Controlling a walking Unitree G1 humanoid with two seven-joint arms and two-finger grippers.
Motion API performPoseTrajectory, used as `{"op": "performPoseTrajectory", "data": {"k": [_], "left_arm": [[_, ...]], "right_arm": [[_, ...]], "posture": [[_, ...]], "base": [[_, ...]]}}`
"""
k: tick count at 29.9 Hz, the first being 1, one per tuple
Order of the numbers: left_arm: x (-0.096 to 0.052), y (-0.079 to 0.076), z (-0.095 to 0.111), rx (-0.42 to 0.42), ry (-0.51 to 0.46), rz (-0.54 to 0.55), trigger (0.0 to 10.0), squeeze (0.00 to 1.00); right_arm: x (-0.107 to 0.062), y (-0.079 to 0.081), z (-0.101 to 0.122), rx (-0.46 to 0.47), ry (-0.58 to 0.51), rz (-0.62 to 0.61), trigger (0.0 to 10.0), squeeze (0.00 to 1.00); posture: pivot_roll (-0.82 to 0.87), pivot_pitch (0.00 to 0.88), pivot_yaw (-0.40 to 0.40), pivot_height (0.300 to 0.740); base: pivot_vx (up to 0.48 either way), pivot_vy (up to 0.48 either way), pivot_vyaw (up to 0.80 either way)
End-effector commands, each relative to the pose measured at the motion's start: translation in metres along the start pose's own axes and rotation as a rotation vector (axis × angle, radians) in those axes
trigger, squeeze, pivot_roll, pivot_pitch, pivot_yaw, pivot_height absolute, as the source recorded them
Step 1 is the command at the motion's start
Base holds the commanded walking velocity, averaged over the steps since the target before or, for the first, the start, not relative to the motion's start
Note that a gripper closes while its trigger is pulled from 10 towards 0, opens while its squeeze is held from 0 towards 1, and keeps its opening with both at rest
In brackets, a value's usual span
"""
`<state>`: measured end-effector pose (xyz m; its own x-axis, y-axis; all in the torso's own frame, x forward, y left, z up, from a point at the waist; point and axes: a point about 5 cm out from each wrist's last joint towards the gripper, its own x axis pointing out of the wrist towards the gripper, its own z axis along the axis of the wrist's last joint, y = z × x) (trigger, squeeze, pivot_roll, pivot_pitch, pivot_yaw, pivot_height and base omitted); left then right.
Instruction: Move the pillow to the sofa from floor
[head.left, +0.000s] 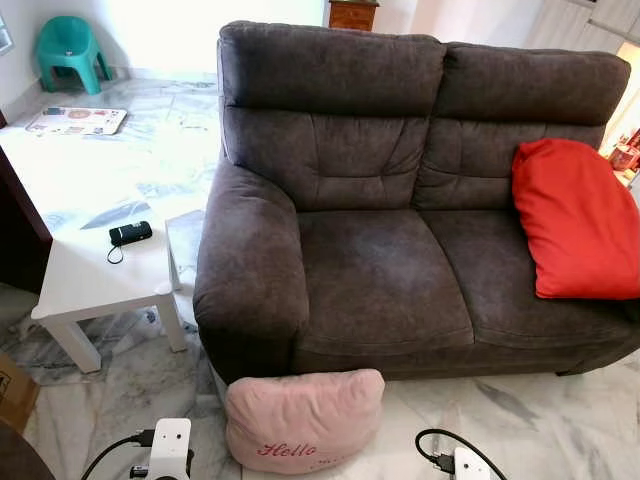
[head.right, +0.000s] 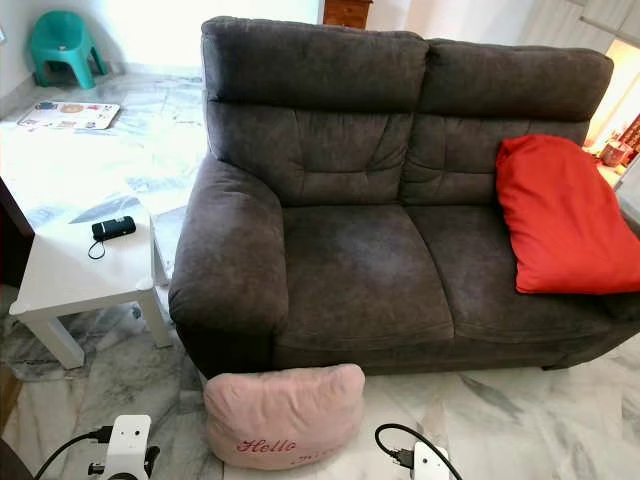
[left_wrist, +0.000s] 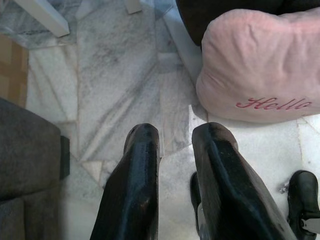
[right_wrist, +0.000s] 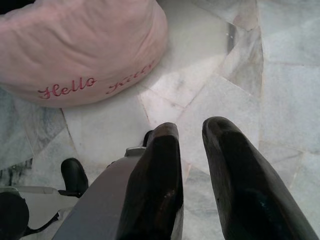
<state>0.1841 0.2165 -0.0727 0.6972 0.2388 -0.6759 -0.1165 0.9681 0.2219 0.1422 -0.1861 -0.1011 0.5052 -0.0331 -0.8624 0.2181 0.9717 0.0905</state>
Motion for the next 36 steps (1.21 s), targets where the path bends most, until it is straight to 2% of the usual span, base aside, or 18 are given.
{"op": "performPoseTrajectory", "data": {"k": [1, 8, 29, 36], "left_arm": [[-0.0009, -0.002, -0.0033, -0.009, 0.018, -0.005, 10.0, 0.0], [-0.0011, -0.0025, -0.0038, -0.01, 0.018, -0.006, 10.0, 0.0], [-0.0027, -0.0006, -0.0103, -0.005, 0.046, -0.01, 10.0, 0.0], [-0.0026, -0.0009, -0.0086, 0.013, 0.027, -0.026, 10.0, 0.0]], "right_arm": [[0.0, -0.005, 0.005, 0.007, -0.022, -0.015, 10.0, 0.0], [0.0, -0.0051, 0.0052, 0.004, -0.021, -0.015, 10.0, 0.0], [0.0, -0.0052, 0.0056, -0.006, -0.022, -0.012, 10.0, 0.0], [-0.0001, -0.0048, 0.0068, -0.004, -0.039, -0.008, 10.0, 0.0]], "posture": [[0.1, 0.0, -0.098, 0.74], [0.1, 0.0, -0.1, 0.74], [0.1, 0.0, -0.099, 0.74], [0.1, 0.0, -0.096, 0.74]], "base": [[0.0, 0.0, 0.0], [0.189, 0.0, 0.0], [0.337, 0.0, -0.07], [0.0, 0.0, 0.0]]}}
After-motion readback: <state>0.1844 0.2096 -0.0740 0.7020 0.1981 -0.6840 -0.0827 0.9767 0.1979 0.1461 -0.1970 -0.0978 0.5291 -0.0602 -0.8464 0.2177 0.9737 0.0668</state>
